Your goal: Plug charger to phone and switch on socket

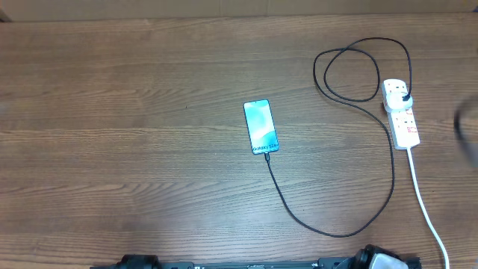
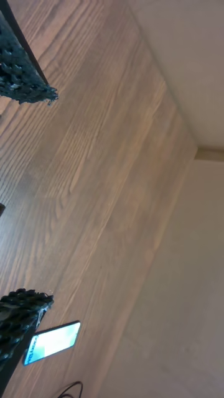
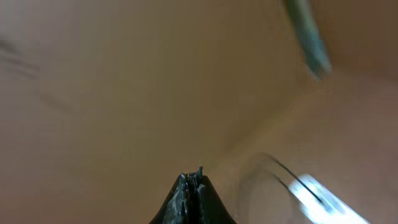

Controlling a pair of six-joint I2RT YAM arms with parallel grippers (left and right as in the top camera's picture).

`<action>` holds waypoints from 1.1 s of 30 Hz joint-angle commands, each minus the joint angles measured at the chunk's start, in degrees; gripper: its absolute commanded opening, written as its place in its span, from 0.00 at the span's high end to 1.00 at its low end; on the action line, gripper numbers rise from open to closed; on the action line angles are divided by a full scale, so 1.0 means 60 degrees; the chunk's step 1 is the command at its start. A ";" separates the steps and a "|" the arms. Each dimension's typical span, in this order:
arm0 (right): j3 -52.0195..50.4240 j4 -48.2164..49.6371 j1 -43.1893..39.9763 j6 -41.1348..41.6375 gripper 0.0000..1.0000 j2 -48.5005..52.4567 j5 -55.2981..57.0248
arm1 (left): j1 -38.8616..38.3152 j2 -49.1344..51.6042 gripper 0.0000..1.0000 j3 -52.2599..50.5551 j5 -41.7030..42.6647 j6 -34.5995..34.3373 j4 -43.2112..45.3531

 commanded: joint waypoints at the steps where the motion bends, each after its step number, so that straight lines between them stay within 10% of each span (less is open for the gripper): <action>1: 0.0135 0.0608 0.0011 0.0426 0.96 -0.1188 -0.0579 | 0.0313 -0.0080 0.01 0.0022 -0.0087 -0.0102 0.0022; 11: 0.0135 0.2907 0.0084 0.0586 0.91 -0.2856 -0.0648 | 0.0758 -0.0080 0.00 0.0022 -0.0091 -0.0102 0.0015; 22: -0.0616 0.1891 0.2317 0.0273 0.85 -0.3581 -0.0470 | 0.0758 -0.0080 0.01 0.0022 0.0193 -0.0499 -0.0062; 33: -0.2204 0.2408 0.2528 0.0273 0.84 -0.6054 -0.0470 | 0.0758 -0.0080 0.00 -0.1719 0.0204 -0.2324 0.3683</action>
